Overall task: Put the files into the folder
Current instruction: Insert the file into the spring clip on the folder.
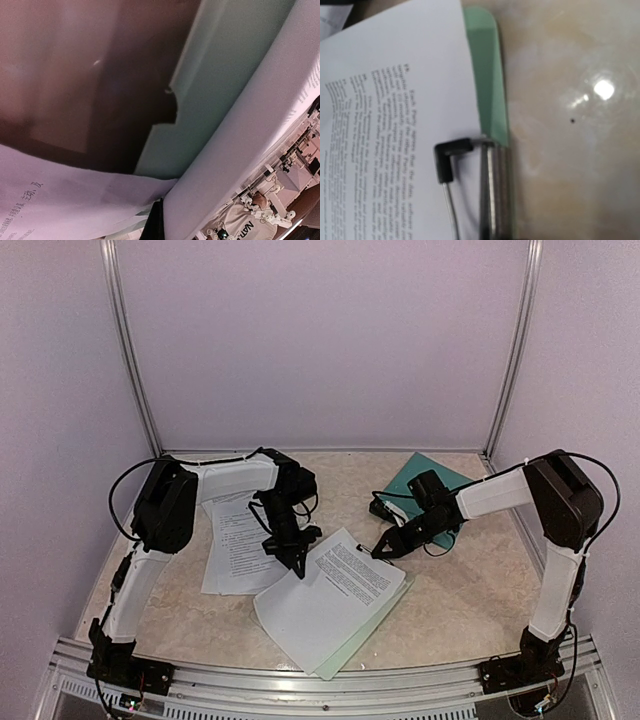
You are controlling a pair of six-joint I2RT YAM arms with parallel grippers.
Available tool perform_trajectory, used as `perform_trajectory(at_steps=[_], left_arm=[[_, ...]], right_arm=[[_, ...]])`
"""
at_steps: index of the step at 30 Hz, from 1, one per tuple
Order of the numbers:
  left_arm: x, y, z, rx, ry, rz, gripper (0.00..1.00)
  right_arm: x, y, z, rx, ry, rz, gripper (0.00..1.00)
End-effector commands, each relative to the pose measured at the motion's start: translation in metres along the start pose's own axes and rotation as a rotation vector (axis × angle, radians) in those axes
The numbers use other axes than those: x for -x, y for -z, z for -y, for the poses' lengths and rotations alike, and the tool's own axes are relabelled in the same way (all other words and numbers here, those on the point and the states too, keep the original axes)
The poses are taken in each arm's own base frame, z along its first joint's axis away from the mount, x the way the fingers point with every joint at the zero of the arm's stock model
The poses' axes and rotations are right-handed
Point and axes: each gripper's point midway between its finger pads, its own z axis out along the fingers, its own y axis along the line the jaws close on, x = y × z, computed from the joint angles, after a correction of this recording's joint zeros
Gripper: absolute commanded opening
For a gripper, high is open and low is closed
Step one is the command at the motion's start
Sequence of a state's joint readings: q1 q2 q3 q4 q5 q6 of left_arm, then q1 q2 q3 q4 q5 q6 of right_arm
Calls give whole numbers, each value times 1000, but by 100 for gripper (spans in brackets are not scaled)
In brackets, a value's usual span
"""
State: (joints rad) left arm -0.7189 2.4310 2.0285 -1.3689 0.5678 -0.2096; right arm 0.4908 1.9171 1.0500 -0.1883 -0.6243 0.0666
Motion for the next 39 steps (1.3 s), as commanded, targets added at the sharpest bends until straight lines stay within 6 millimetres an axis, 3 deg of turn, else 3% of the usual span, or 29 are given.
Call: perform_trajectory(at_steps=[1, 14, 29, 39], left_arm=[[-35, -5, -9, 39, 102, -161, 0], [-45, 2, -15, 105, 90, -146, 0], [-34, 8, -20, 163, 59, -111, 0], [-42, 17, -25, 194, 50, -93, 0]], right_arm=[[-6, -6, 0, -13, -9, -25, 0], [-5, -5, 0, -21, -3, -27, 0], [-5, -7, -1, -29, 2, -38, 0], [-4, -7, -1, -34, 5, -40, 0]])
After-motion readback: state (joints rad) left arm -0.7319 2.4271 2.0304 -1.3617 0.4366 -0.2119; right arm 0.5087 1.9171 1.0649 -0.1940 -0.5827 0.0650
